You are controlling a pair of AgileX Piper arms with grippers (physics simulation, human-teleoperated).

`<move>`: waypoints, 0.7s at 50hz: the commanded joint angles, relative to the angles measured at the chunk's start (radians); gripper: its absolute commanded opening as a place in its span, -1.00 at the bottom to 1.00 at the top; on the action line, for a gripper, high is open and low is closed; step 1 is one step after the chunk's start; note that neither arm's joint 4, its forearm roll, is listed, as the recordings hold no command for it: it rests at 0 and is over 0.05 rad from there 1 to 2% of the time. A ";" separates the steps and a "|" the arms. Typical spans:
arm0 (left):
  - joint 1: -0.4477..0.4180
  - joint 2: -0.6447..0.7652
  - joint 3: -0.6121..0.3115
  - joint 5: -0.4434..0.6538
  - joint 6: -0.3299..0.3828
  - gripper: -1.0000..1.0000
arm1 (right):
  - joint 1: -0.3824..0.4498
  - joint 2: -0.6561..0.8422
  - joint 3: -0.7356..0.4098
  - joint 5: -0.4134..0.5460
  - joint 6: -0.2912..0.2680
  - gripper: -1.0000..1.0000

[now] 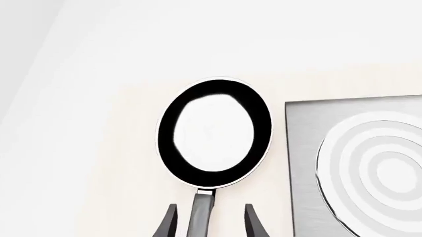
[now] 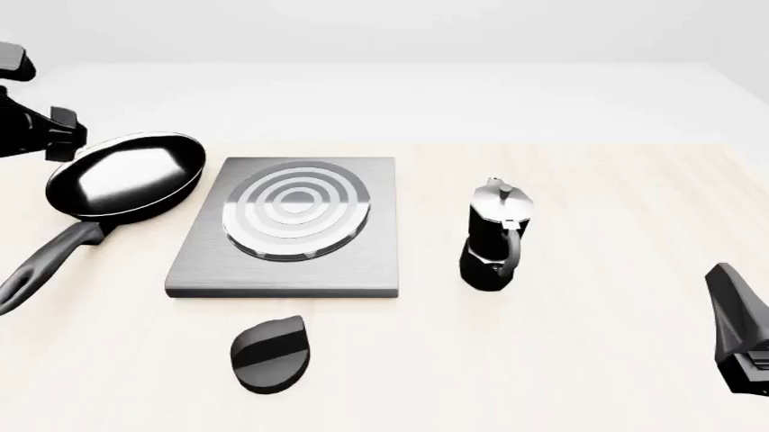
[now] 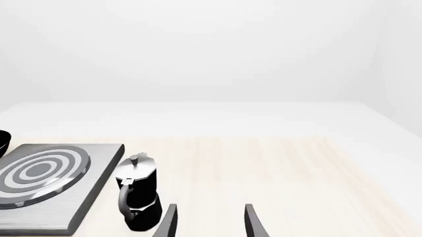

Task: Turn on the stove and put the frying pan on it.

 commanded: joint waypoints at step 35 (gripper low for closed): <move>0.041 0.176 0.037 -0.104 0.026 1.00 | 0.000 0.000 0.000 0.000 0.000 1.00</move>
